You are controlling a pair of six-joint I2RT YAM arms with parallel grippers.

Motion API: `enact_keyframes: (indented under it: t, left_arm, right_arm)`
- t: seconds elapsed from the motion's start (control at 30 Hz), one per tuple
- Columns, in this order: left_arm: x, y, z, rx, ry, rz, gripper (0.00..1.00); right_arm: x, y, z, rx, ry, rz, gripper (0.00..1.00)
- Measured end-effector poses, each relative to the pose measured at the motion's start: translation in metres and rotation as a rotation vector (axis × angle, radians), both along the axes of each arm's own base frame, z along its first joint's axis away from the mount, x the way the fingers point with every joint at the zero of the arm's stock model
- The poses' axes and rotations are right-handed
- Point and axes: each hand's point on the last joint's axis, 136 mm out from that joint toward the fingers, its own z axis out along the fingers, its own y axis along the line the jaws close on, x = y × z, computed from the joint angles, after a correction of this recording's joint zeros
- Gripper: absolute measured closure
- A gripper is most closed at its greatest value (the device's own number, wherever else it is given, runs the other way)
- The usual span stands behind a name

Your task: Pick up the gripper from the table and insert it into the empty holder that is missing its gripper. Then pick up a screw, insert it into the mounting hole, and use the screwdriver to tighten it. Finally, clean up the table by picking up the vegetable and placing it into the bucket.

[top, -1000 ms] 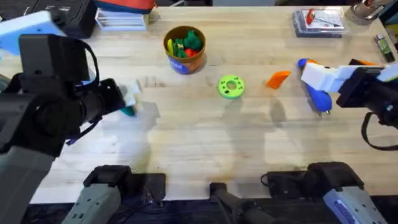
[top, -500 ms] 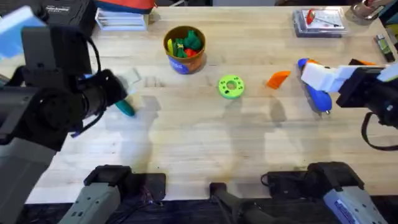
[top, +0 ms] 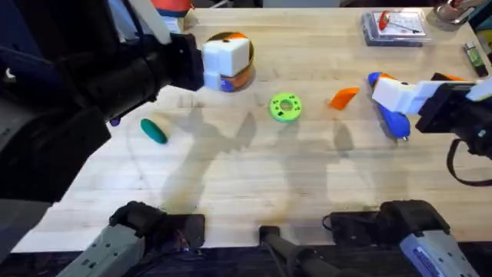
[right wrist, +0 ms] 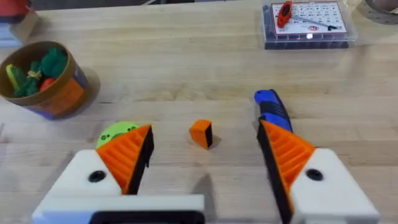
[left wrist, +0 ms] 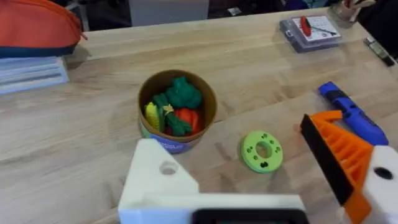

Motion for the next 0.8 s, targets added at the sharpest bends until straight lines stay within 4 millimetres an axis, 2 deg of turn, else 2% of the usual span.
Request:
enact_keyframes:
  t: [0.17,0.53,0.67,0.8]
  left_arm:
    - [-0.010,-0.004,-0.014,0.016,0.063,-0.038,0.015]
    - [-0.014,-0.005,-0.018,0.019,0.081,-0.052,0.015]
    - [-0.026,-0.001,-0.004,0.051,-0.008,-0.085,0.016]
    - [-0.058,0.011,0.013,0.069,-0.169,-0.111,0.015]
  right_arm:
    - [0.000,0.000,0.000,0.000,0.000,0.000,0.007]
    - [0.000,0.000,0.000,0.000,0.000,0.000,0.009]
    - [0.000,0.000,0.000,0.000,0.000,0.000,0.009]
    - [0.000,0.000,0.000,0.000,0.000,0.000,0.009]
